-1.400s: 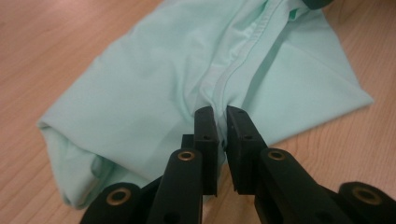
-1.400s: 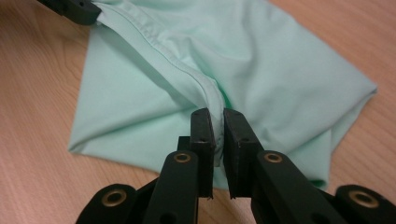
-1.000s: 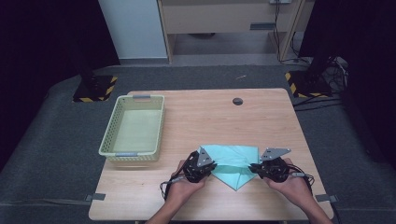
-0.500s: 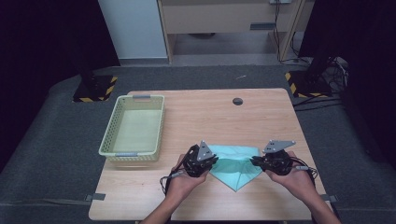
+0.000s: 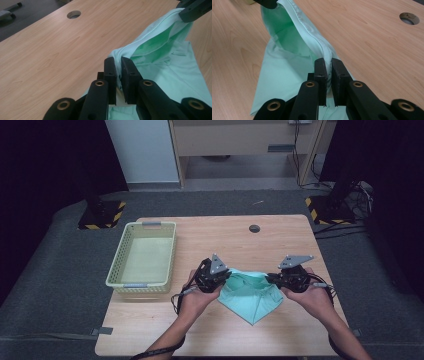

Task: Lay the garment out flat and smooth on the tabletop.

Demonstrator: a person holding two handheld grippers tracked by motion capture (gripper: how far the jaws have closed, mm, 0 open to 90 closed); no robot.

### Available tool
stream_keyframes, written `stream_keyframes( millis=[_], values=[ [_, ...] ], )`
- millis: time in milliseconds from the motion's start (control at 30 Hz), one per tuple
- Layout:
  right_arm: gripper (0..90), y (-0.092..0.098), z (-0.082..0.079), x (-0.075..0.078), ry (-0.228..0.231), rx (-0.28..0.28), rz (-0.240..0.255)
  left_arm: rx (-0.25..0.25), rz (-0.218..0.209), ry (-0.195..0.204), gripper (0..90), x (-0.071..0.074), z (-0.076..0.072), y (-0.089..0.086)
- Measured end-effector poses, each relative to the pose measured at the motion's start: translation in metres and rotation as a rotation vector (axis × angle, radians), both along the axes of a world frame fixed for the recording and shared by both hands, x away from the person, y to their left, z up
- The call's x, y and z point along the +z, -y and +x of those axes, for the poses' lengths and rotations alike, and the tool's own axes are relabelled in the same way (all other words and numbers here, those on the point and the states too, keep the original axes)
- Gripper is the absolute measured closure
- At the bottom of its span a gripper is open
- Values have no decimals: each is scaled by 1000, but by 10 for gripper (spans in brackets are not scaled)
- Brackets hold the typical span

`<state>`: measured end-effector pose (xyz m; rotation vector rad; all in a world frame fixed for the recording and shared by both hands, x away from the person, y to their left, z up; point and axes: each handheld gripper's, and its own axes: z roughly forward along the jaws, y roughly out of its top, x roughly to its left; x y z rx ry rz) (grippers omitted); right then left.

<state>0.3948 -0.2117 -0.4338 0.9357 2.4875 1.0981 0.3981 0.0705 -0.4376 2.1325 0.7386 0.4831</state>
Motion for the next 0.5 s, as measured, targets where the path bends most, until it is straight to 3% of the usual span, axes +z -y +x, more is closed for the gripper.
stream_keyframes(
  millis=[100, 500],
  values=[
    [838, 0, 9, 4, -1, -11, 15, 10, 2, 3, 830, 6, 8, 1],
    [837, 1, 47, 14, -16, -44, -5, 58, 17, -16, 830, 11, 50, 9]
  ],
)
